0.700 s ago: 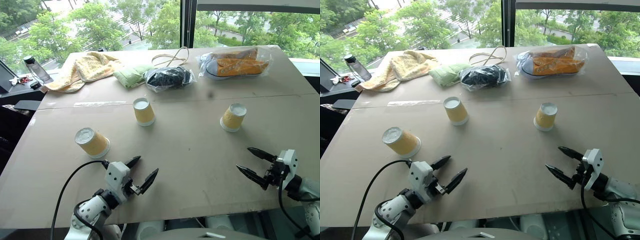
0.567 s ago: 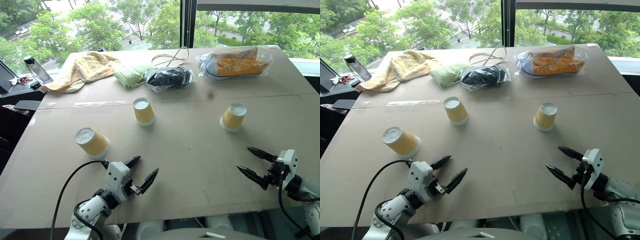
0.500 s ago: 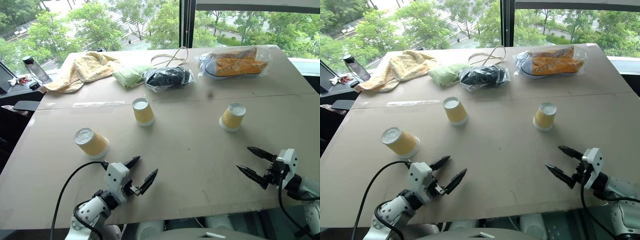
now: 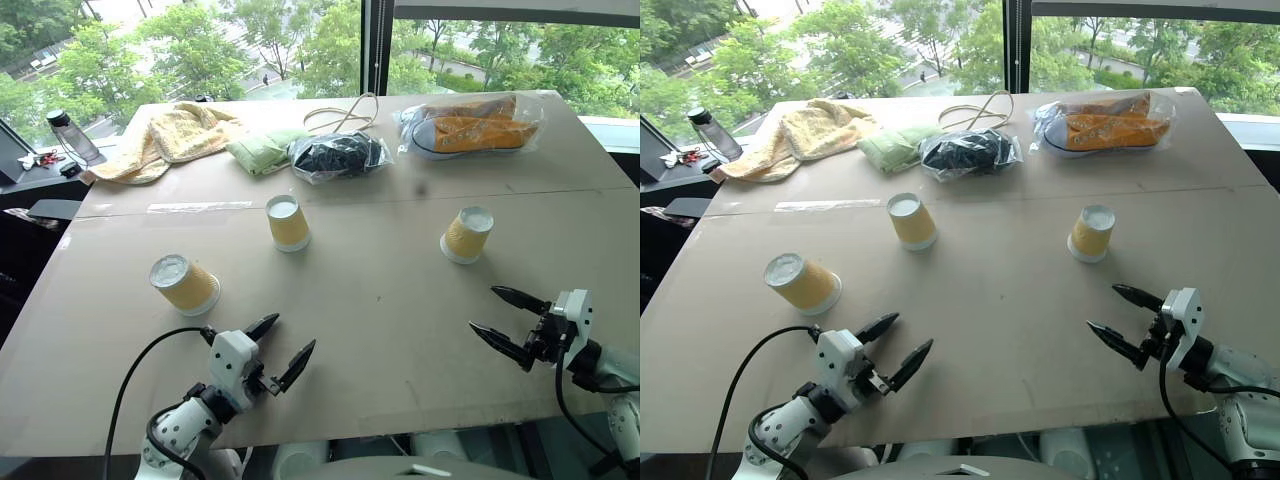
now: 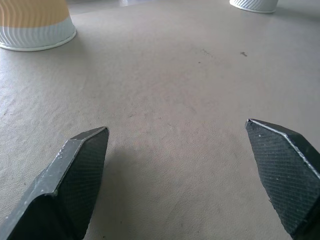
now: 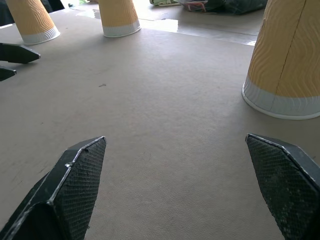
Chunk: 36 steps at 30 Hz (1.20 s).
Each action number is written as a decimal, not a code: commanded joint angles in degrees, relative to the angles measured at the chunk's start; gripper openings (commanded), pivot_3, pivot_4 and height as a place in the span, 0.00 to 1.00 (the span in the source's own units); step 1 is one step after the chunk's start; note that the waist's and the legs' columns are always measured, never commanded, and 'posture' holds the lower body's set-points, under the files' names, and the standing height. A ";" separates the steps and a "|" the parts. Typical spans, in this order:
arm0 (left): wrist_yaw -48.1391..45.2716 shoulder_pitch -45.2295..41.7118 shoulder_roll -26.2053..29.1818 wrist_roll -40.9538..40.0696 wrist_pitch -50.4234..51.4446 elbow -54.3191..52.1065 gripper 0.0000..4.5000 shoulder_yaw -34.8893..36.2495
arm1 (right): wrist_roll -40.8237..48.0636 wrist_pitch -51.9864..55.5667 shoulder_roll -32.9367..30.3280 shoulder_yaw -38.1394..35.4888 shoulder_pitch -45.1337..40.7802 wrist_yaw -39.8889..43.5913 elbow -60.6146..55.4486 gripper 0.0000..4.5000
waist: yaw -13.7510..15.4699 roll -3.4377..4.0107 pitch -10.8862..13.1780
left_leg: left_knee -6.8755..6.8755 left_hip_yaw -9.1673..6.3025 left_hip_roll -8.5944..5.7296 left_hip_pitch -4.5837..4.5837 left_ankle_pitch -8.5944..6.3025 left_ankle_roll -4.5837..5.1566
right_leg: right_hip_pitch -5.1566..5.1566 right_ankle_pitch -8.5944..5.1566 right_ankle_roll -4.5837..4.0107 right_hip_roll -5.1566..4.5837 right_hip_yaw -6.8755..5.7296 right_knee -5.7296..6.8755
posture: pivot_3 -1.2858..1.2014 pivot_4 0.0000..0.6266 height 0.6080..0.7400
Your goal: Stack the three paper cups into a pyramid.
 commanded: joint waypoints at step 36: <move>32.40 -7.95 -13.30 5.44 8.15 -8.09 1.00 20.96 | 11.92 14.40 0.71 7.17 -12.79 -3.86 -24.01 0.98 | 0.16 -0.73 0.50 | 0.17 -0.19 -0.05 -0.10 0.01 -0.01 | 0.00 0.05 0.06 -0.05 -0.39 0.18 | 0.52 0.24 1.00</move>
